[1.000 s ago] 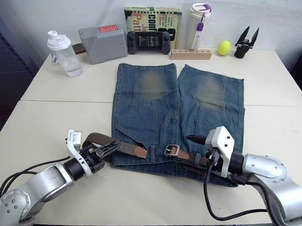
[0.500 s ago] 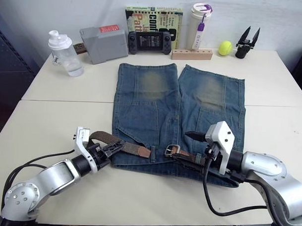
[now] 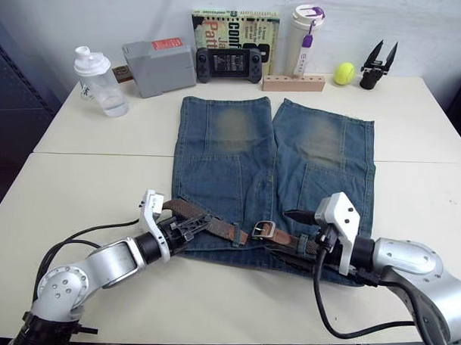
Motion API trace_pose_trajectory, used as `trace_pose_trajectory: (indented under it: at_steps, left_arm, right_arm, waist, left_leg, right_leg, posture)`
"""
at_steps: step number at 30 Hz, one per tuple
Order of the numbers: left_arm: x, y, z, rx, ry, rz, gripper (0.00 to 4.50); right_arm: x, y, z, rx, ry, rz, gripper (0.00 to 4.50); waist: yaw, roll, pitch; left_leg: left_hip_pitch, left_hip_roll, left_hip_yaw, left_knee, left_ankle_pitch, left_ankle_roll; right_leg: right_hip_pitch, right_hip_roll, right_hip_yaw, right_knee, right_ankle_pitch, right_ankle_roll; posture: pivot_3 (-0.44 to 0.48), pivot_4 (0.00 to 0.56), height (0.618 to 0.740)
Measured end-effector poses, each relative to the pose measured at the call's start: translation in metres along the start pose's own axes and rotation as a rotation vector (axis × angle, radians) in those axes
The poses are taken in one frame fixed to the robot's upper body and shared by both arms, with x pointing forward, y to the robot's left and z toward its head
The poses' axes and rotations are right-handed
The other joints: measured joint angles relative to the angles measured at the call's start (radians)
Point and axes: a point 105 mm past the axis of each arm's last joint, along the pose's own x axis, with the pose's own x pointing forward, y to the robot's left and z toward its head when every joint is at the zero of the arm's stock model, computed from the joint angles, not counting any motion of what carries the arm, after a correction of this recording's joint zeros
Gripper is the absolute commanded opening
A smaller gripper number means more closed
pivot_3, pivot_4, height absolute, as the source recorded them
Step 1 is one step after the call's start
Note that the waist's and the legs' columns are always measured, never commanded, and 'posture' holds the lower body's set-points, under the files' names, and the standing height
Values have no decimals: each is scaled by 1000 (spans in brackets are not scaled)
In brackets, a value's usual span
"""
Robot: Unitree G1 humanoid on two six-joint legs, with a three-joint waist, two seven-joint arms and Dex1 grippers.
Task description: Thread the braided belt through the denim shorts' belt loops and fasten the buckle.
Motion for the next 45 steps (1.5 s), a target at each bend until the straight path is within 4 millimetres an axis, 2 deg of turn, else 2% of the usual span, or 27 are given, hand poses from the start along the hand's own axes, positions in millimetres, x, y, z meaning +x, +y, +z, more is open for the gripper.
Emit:
trace_pose_trajectory:
  at_steps: [3, 7, 13, 16, 22, 35, 45]
  left_arm:
    - [5, 2, -8, 100, 80, -37, 0]
    - [13, 8, -8, 234, 140, -73, 0]
    - [26, 9, -11, 307, 170, -109, 0]
    - [34, 3, -18, 345, 188, -150, 0]
    - [37, 3, -24, 414, 206, -167, 0]
    - [36, 3, -27, 437, 209, -171, 0]
    - [34, 4, -28, 494, 225, -162, 0]
  right_arm:
    - [1, 0, -2, -15, 11, -9, 4466]
    - [9, 2, -11, -111, 50, -13, 4466]
    - [17, 1, -22, -324, 92, -36, 4466]
    - [24, 2, -29, -537, 112, -39, 4466]
    - [30, 6, -33, -714, 104, -27, 4466]
    - [35, 12, -42, -778, 100, -1, 4466]
    - [38, 6, -41, -830, 107, -43, 4466]
  waist:
    - [1, 0, 0]
    - [0, 0, 0]
    - [3, 0, 0]
    - [7, 0, 0]
    - [13, 0, 0]
    - [17, 0, 0]
    - [15, 0, 0]
  left_leg:
    - [0, 0, 0, 0, 0, 0]
    - [0, 0, 2, -1, 0, 0]
    - [0, 0, 8, -2, 0, -1]
    - [0, 0, 9, -2, 1, -1]
    - [0, 0, 9, -2, 1, -1]
    - [0, 1, 1, -2, 1, -1]
    - [1, 1, 0, -2, 1, -1]
  right_leg:
    - [0, 0, -1, 0, 0, 0]
    - [0, 1, -2, -1, 0, 0]
    - [0, 1, -2, -2, 0, 2]
    - [1, 1, -1, -4, 1, 3]
    - [1, 1, -1, -4, 1, 4]
    - [1, 1, -2, -4, 1, 4]
    - [1, 1, -2, -4, 1, 4]
  posture:
    - [0, 150, 731]
    - [0, 150, 731]
    - [0, 150, 731]
    - [0, 150, 731]
    - [0, 150, 731]
    - [0, 150, 731]
    - [0, 150, 731]
